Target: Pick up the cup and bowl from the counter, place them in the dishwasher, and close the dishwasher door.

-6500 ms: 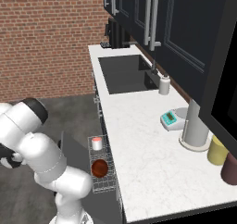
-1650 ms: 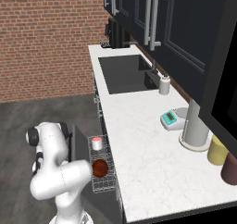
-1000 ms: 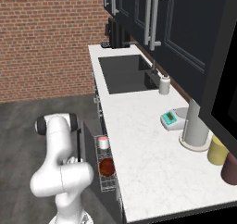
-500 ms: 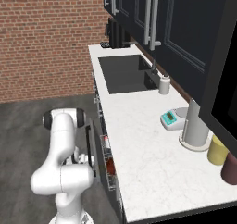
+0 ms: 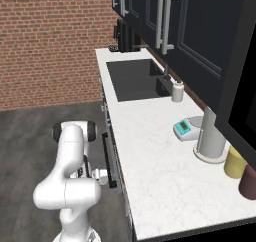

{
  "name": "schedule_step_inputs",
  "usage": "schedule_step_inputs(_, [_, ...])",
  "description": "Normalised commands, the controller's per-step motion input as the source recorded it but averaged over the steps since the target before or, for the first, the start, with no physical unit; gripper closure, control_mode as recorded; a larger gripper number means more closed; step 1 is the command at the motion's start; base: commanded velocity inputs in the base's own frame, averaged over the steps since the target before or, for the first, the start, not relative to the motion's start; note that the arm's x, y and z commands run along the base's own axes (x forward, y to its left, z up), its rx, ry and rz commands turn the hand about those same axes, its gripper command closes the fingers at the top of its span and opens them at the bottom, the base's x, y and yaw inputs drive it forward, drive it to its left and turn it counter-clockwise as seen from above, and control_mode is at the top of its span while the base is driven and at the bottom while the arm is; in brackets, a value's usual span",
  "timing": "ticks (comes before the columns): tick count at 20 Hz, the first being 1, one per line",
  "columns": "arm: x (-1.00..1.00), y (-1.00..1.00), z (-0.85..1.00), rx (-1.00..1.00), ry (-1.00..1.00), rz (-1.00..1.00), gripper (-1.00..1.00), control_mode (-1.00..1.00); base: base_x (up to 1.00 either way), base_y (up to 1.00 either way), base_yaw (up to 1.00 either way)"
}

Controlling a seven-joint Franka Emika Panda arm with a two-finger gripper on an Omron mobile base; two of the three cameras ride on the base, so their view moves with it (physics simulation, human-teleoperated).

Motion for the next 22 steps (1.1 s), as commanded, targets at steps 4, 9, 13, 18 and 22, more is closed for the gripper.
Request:
schedule_step_inputs(4, [0.44, -0.78, 0.0, -0.33, -0.2, -0.02, -1.0, -1.0, 0.0, 0.0, 0.0])
schedule_step_inputs(9, [0.47, -0.98, 0.0, -0.25, -0.04, -0.03, -1.0, -1.0, 0.0, 0.0, 0.0])
schedule_step_inputs(13, [0.4, -1.0, 0.0, -0.19, -0.06, 0.0, -1.0, -1.0, 0.0, 0.0, 0.0])
schedule_step_inputs(18, [0.34, -1.0, 0.02, -0.16, -0.02, -0.01, -1.0, -1.0, 0.0, 0.0, 0.0])
schedule_step_inputs(22, [0.21, -1.0, 0.25, -0.06, 0.0, -0.02, -1.0, -1.0, 0.0, 0.0, 0.0])
